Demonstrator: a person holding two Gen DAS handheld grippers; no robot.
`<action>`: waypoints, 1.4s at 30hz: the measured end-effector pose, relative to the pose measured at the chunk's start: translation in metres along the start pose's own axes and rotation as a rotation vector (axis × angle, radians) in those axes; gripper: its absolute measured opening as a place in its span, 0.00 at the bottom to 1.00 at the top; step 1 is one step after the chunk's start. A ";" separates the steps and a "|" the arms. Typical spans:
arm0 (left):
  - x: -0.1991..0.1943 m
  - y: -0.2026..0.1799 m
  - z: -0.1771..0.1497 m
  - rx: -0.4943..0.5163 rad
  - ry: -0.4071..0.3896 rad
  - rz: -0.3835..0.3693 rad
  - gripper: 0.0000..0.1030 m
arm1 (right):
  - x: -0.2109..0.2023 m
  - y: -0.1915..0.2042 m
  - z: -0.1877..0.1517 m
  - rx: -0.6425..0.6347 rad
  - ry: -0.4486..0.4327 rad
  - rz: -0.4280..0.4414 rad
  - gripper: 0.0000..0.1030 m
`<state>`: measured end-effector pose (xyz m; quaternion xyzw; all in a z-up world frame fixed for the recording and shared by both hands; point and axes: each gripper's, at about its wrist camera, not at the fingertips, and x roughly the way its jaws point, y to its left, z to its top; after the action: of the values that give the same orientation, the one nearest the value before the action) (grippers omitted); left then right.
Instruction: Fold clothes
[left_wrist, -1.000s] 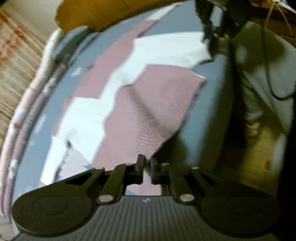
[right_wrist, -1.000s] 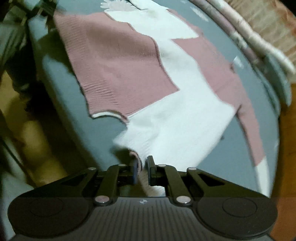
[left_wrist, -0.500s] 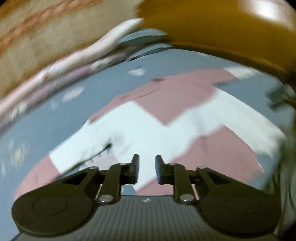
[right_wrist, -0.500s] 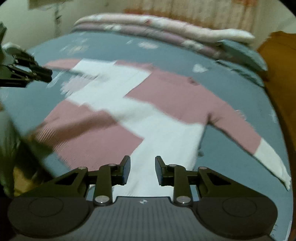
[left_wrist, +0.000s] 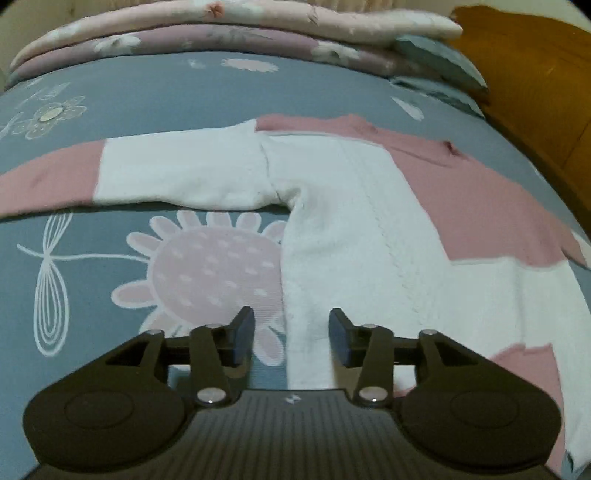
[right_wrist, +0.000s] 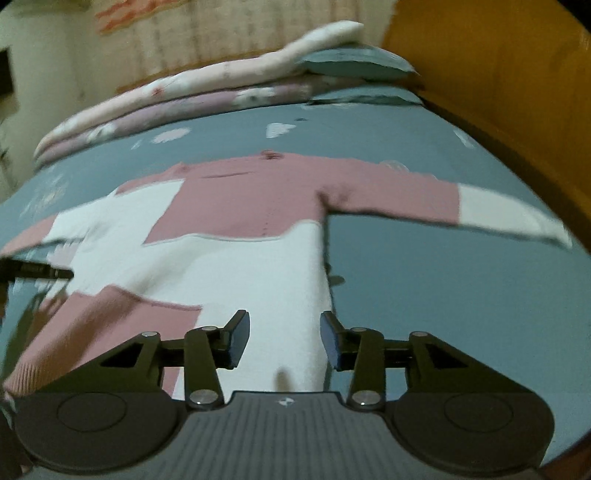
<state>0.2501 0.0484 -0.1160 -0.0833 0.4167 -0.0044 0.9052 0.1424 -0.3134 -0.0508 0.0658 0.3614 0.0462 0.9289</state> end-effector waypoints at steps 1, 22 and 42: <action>-0.001 -0.001 0.000 0.003 -0.001 0.005 0.42 | 0.001 -0.003 -0.003 0.025 -0.002 0.003 0.47; -0.047 -0.025 -0.003 0.051 -0.108 0.046 0.12 | 0.023 -0.059 -0.006 0.309 -0.012 -0.013 0.25; -0.018 -0.069 -0.023 0.117 -0.044 -0.030 0.26 | 0.095 -0.006 -0.003 0.105 -0.005 -0.112 0.19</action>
<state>0.2257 -0.0219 -0.1065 -0.0363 0.3943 -0.0405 0.9174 0.2106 -0.3061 -0.1171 0.0944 0.3643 -0.0251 0.9262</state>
